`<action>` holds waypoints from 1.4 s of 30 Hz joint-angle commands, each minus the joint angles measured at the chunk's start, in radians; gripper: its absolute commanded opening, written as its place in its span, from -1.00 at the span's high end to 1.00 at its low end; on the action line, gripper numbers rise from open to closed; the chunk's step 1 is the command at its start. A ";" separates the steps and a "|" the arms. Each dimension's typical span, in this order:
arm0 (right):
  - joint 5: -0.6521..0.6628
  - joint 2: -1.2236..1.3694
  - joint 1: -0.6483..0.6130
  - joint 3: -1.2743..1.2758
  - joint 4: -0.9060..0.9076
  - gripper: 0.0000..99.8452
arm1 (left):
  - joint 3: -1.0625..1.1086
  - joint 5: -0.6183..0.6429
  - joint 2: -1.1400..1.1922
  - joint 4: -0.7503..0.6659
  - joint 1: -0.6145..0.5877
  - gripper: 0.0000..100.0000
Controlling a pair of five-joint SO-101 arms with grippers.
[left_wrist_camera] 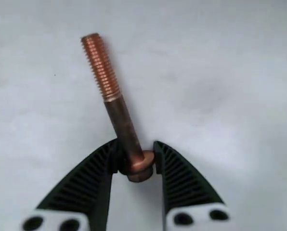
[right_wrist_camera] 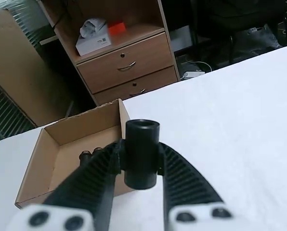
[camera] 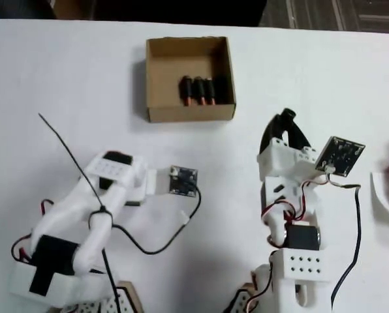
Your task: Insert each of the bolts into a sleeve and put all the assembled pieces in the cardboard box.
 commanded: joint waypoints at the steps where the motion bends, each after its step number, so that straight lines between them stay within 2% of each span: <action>1: 0.009 -0.031 -0.008 -0.017 -0.030 0.96 | -0.050 -0.018 0.012 -0.023 -0.012 0.83; 7: 0.009 -0.031 -0.007 -0.017 -0.025 0.96 | -0.097 -0.003 -0.008 -0.021 -0.023 0.83; 14: 0.009 -0.031 -0.008 -0.017 -0.025 0.96 | -0.159 0.110 -0.186 -0.008 -0.046 0.70; 23: 0.005 -0.031 -0.008 -0.017 -0.025 0.96 | -0.168 0.193 -0.278 0.028 -0.048 0.70; 25: 0.003 -0.031 -0.008 -0.017 -0.024 0.96 | -0.170 0.316 -0.282 -0.005 -0.048 0.70; 27: 0.003 -0.031 -0.008 -0.017 -0.024 0.96 | -0.170 0.500 -0.282 -0.060 -0.043 0.70; 29: 0.003 -0.031 -0.008 -0.017 -0.025 0.96 | -0.170 0.726 -0.284 -0.106 -0.049 0.70; 33: 0.003 -0.031 -0.008 -0.017 -0.025 0.96 | -0.163 1.226 -0.290 -0.112 -0.046 0.70; 35: 0.003 -0.031 -0.008 -0.017 -0.024 0.96 | -0.168 1.424 -0.295 -0.086 -0.038 0.69; 36: 0.003 -0.031 -0.005 -0.017 -0.024 0.96 | -0.176 1.464 -0.302 -0.058 -0.032 0.69; 39: 0.003 -0.031 -0.004 -0.017 -0.024 0.96 | -0.171 1.458 -0.319 -0.023 -0.015 0.70; 41: 0.003 -0.031 -0.008 -0.017 -0.024 0.96 | -0.163 1.476 -0.315 -0.057 -0.032 0.70; 42: 0.003 -0.031 -0.008 -0.017 -0.024 0.96 | -0.148 1.528 -0.313 -0.089 -0.051 0.70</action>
